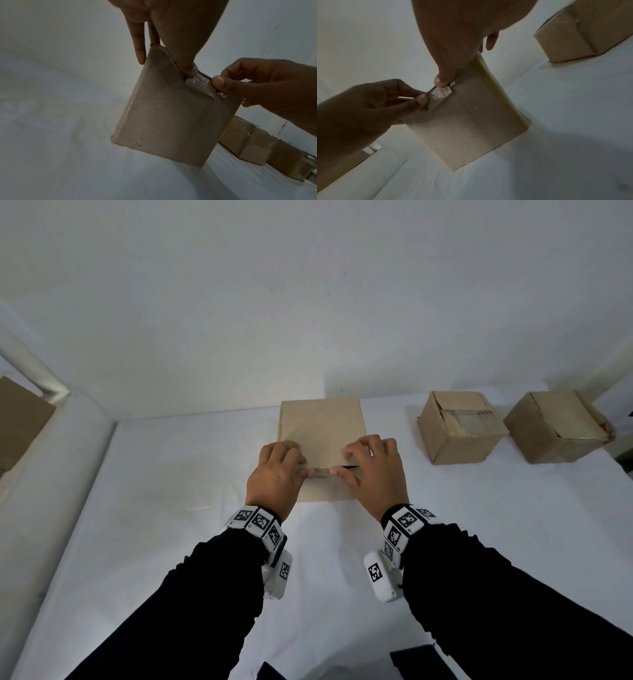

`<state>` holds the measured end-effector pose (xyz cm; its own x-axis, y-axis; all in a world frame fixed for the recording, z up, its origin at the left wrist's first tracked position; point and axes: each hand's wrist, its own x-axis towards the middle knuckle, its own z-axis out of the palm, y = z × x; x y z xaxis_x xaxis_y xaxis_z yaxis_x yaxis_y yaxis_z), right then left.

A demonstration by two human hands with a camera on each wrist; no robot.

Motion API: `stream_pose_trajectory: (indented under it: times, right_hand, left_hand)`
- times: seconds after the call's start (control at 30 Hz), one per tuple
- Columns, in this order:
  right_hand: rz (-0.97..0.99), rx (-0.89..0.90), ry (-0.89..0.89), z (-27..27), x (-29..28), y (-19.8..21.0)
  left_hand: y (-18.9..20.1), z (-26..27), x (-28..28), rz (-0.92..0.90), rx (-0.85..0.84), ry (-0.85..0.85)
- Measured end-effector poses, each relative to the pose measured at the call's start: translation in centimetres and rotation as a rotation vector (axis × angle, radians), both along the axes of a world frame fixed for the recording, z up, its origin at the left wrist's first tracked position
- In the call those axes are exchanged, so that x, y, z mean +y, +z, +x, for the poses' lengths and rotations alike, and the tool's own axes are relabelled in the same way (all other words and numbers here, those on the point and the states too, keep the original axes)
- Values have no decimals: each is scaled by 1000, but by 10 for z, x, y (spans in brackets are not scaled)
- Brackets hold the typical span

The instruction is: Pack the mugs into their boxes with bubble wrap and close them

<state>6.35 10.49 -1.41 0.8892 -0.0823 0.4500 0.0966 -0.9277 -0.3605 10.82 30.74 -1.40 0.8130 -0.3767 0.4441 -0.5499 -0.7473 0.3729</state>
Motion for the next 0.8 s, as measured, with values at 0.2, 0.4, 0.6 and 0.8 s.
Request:
stream_pose_trajectory:
  times: [0.2,0.4,0.6,0.8]
  right_hand:
    - [-113,142,-61,31,-1,15]
    - [-100,195,-52,43,-4,20]
    - [-85,257,118,7,-21,17]
    - [271,286,253,-33,-45,51]
  left_hand:
    - [6,25,-17,84,-40,77]
    - [4,26,-18,118,-9,96]
    - [-1,-7,-3,186,45,45]
    - [-6,-60,50,50,83,43]
